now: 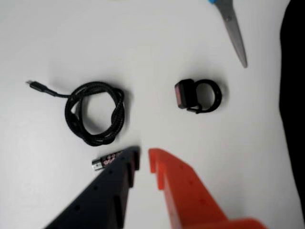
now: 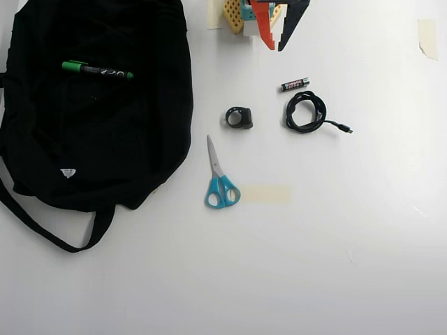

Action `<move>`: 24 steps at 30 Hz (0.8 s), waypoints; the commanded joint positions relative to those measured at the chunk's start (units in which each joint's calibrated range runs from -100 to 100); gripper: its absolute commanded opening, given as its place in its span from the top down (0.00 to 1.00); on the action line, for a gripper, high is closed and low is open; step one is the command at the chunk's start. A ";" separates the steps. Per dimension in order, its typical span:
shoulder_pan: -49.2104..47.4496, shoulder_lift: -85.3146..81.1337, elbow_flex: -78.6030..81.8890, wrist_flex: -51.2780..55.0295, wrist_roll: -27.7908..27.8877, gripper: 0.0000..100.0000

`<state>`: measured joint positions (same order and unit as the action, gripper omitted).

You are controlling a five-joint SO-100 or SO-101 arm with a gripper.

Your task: Put the green marker into the black bag

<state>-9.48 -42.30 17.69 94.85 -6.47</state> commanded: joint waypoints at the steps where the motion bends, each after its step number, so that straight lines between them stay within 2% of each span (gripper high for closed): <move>1: -0.10 -6.08 8.01 -5.18 0.23 0.98; 7: -0.10 -14.38 22.20 -14.83 0.28 0.98; 24: 0.05 -33.80 51.13 -27.84 0.28 0.98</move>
<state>-9.40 -73.27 66.04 69.00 -6.47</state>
